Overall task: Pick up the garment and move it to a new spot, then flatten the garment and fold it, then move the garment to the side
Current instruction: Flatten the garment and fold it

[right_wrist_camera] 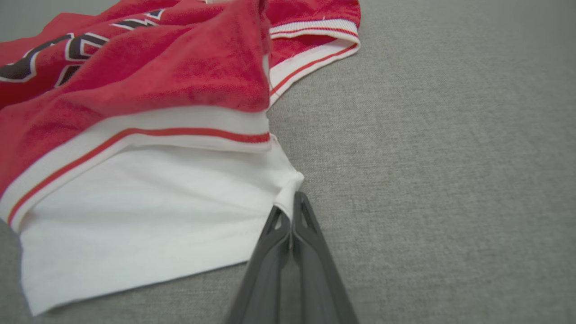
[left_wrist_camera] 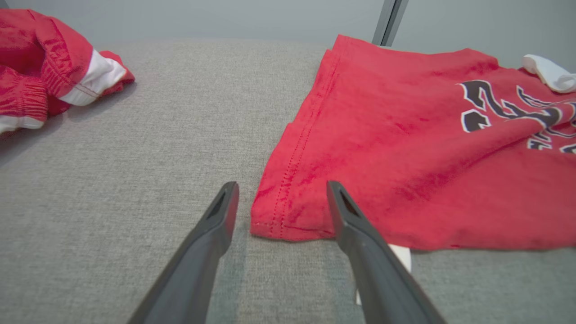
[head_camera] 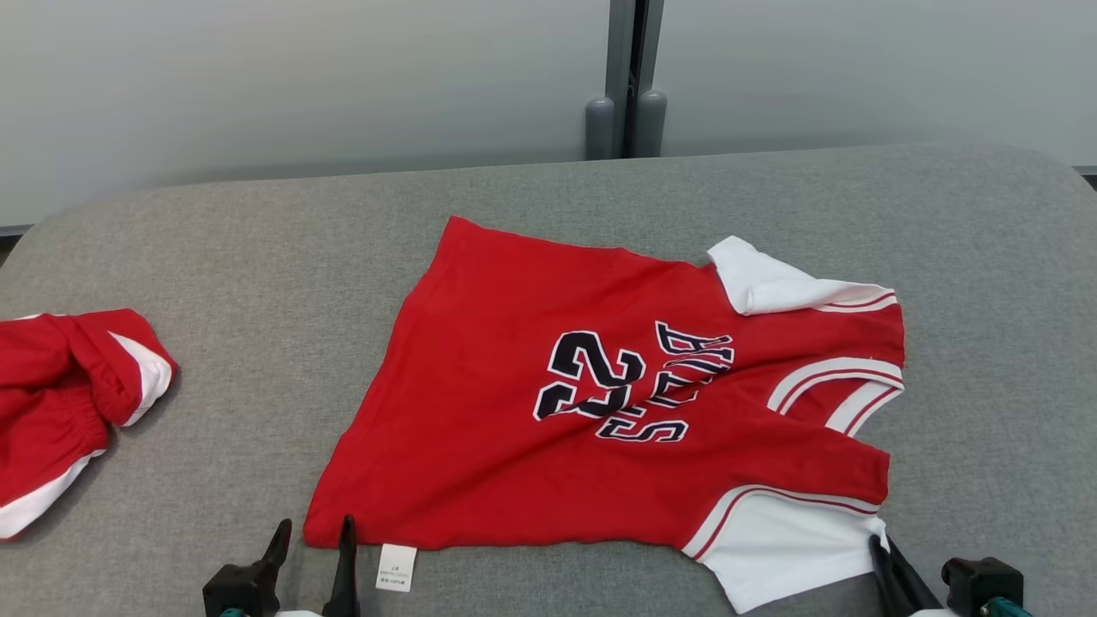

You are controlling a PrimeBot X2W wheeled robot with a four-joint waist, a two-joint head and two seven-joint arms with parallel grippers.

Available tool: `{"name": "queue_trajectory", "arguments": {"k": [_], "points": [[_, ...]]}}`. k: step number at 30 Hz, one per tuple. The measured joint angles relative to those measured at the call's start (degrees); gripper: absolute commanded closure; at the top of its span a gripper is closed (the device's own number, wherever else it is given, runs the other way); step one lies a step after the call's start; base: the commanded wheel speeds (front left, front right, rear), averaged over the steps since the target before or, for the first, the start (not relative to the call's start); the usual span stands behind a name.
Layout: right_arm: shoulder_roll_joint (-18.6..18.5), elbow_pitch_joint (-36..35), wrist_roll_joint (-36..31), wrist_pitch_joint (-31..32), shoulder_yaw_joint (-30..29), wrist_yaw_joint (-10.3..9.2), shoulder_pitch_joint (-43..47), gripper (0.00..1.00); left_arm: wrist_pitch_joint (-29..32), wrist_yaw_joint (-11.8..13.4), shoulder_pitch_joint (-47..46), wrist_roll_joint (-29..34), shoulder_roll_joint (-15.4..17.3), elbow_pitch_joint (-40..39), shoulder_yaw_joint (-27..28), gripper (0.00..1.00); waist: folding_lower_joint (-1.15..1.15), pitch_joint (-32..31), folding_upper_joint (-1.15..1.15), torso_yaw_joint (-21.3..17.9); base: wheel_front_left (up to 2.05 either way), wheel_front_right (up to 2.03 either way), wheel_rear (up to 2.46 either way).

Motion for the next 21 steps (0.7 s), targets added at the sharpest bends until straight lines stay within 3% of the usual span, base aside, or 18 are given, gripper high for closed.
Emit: {"name": "queue_trajectory", "arguments": {"k": [5,19,20,21], "points": [[-0.48,-2.24,-1.29,0.05,-0.40,-0.01,0.36,1.00,0.00,-0.85,0.08,-1.72,0.00,1.69,-0.25,0.00,0.00,-0.15,0.00,-0.94,0.00,0.00,0.00],[-0.87,-6.49,-0.71,0.05,-0.18,-0.01,-0.56,1.00,-0.19,-0.24,-2.94,-5.47,0.07,7.84,-0.10,0.00,0.00,2.07,0.00,-2.84,0.00,0.00,0.00],[-0.92,-6.66,-0.66,0.05,-0.13,-0.01,-0.80,1.00,-0.21,-0.26,-3.32,-5.70,0.07,8.27,-0.31,0.04,0.00,2.17,0.00,-2.90,0.00,0.00,0.00],[-0.94,-6.89,-0.64,0.05,-0.12,-0.01,-0.91,1.00,-0.22,-0.47,-3.59,-5.71,0.09,8.53,-0.58,0.57,0.00,2.22,0.00,-2.92,0.00,0.00,0.00]]}}
